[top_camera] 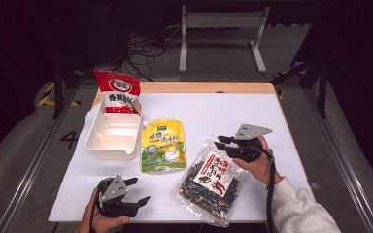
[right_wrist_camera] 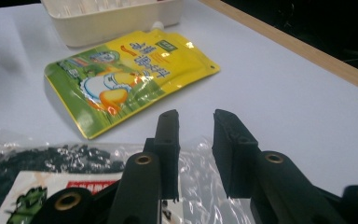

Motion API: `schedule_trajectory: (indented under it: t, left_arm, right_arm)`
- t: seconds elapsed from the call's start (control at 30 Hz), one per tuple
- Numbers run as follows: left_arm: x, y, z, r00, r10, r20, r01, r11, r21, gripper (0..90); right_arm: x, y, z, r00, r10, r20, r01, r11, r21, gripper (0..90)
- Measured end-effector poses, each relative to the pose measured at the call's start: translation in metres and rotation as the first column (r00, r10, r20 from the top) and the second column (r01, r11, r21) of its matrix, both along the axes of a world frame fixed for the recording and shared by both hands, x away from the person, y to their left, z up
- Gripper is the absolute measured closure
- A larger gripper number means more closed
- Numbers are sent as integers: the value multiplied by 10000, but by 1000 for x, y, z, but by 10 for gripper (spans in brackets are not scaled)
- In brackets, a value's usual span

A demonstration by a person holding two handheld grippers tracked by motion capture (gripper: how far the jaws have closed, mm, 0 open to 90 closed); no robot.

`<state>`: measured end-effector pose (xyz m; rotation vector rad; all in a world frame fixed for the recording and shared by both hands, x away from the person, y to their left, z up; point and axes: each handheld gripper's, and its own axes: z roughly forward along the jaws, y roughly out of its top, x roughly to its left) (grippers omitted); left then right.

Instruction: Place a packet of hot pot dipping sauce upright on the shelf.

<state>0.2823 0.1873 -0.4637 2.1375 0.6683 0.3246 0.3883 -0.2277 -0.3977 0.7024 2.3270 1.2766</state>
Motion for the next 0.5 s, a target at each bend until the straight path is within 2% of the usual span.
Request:
schedule_trajectory:
  t: [0.2, 0.23, 0.5]
  left_arm:
    - [4, -3, 0, 9999, -163, -6, 163, 9999, 0, 262]
    - [7, -4, 0, 9997, -258, 14, 258, 9997, -30, 262]
    - [12, -6, 0, 9991, -415, 11, 415, 9991, -37, 259]
  right_arm:
    - [-11, -17, 0, 9998, -191, -116, 191, 9998, 3, 690]
    - [-16, -24, -2, 9994, -323, -140, 322, 9995, -47, 690]
    - [-29, -42, -9, 9969, -722, -304, 713, 9969, -323, 686]
